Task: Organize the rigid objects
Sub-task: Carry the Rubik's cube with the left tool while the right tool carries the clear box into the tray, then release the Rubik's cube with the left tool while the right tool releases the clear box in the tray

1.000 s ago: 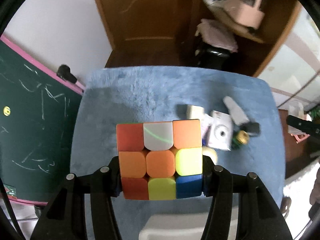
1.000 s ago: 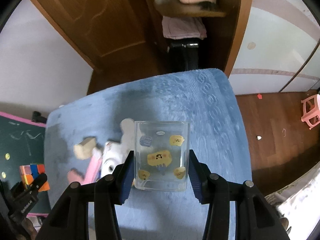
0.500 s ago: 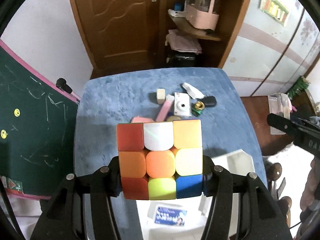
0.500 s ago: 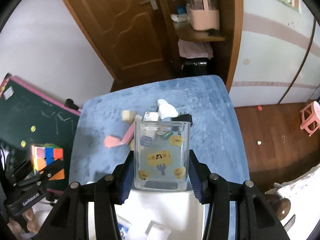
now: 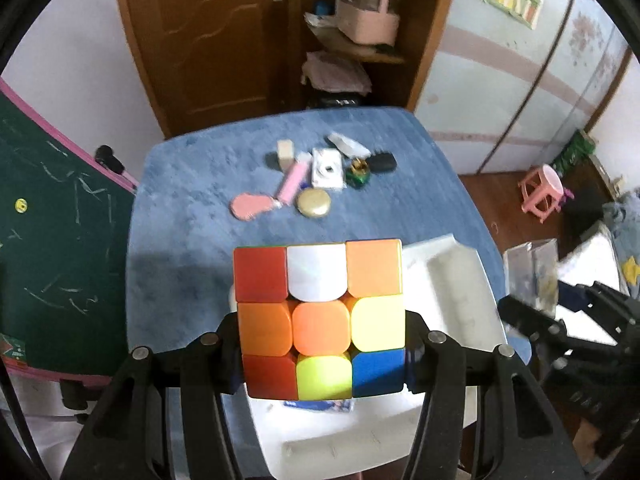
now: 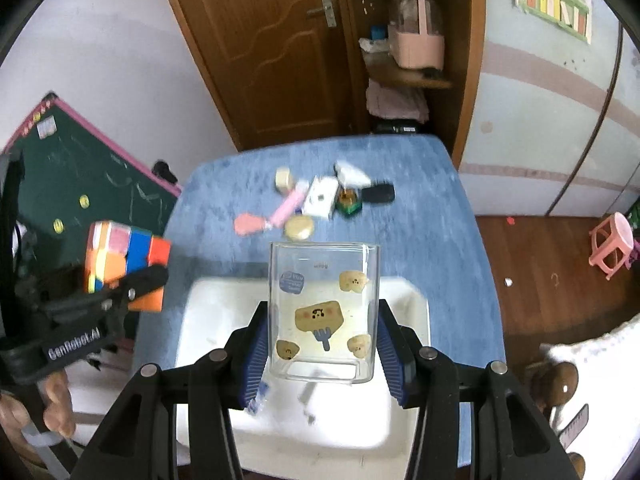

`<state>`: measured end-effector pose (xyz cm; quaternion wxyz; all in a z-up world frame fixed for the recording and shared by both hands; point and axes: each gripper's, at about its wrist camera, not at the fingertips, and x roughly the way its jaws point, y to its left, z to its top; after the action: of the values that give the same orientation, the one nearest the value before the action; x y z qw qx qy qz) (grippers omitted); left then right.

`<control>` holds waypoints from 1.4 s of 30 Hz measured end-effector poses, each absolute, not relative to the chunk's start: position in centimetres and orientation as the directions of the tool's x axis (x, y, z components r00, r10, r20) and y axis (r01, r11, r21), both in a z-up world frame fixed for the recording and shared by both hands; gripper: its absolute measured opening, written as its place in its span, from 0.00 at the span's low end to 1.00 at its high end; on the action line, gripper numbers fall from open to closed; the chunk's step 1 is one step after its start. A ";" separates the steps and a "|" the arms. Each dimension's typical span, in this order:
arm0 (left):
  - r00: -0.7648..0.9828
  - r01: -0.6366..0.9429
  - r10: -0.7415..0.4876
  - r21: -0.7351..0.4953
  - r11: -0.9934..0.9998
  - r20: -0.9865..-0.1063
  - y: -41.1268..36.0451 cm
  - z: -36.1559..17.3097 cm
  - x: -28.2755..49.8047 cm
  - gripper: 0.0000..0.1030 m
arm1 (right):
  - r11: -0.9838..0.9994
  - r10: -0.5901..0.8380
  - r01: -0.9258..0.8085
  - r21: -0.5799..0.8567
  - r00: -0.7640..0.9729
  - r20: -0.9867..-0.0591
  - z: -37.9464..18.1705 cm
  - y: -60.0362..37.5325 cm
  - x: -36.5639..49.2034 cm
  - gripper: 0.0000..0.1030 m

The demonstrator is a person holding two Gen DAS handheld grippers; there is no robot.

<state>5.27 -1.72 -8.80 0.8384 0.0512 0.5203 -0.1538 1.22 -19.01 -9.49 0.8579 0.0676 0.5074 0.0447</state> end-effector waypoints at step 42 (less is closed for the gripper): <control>0.204 0.440 -0.107 -0.007 0.898 -0.973 -6.3 -22.6 4.1 0.82 | 0.986 0.103 0.117 0.122 0.155 -0.982 -25.9 -19.2 -2.3 0.68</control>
<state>4.07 -6.28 -22.60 0.7635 0.1376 0.6050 -0.1792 -2.35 -19.16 -25.87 0.7553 0.0848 0.6499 -0.0048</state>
